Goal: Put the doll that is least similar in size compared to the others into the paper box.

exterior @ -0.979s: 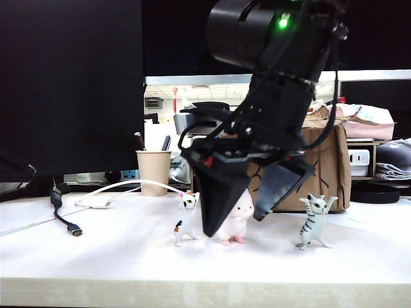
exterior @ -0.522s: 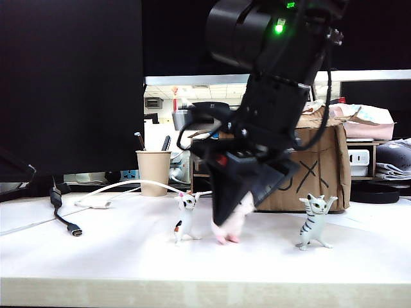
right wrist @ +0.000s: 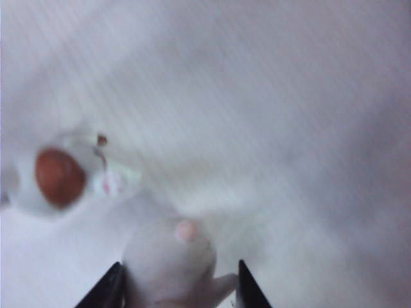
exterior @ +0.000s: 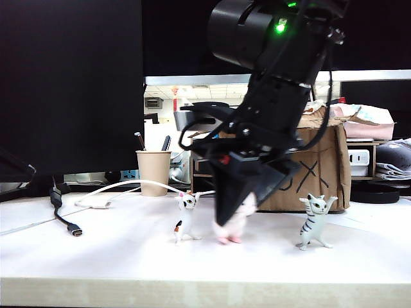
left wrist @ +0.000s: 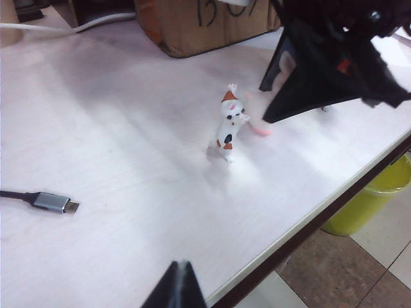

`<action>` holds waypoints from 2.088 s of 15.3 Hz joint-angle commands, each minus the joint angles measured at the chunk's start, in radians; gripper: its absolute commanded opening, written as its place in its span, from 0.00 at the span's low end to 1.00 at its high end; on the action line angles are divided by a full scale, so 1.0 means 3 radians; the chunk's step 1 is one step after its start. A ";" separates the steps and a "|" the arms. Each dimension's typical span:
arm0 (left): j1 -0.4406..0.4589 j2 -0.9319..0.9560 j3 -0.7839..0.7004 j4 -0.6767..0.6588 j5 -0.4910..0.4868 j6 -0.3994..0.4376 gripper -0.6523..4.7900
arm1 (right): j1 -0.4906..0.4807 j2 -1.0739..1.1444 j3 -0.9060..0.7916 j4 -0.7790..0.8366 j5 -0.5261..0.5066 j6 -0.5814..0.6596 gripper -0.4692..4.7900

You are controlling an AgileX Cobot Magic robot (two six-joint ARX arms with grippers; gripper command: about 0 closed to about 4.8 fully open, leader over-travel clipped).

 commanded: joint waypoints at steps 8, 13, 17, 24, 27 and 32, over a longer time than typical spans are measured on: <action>0.0003 -0.0003 0.0014 0.0033 0.0013 -0.0008 0.11 | -0.0155 -0.0767 0.0528 -0.0310 0.0114 -0.0085 0.38; 0.0003 -0.0004 0.0014 0.0033 0.0013 -0.0008 0.11 | -0.0187 -0.0759 0.0525 -0.0664 0.0113 -0.0107 0.55; 0.0003 -0.0003 0.0014 0.0033 0.0013 -0.0008 0.11 | -0.0189 -0.0715 0.0525 -0.1034 -0.0024 -0.0186 0.84; 0.0003 -0.0004 0.0014 0.0033 0.0013 -0.0008 0.11 | -0.0252 -0.0071 0.0521 -0.1256 0.0011 -0.0324 1.00; 0.0003 -0.0004 0.0014 0.0032 0.0014 -0.0008 0.11 | -0.0282 0.0103 0.0519 -0.1218 0.0342 -0.0336 1.00; 0.0003 -0.0006 0.0014 0.0033 0.0014 -0.0008 0.11 | -0.0476 0.0165 0.0514 -0.1158 0.0338 -0.0345 1.00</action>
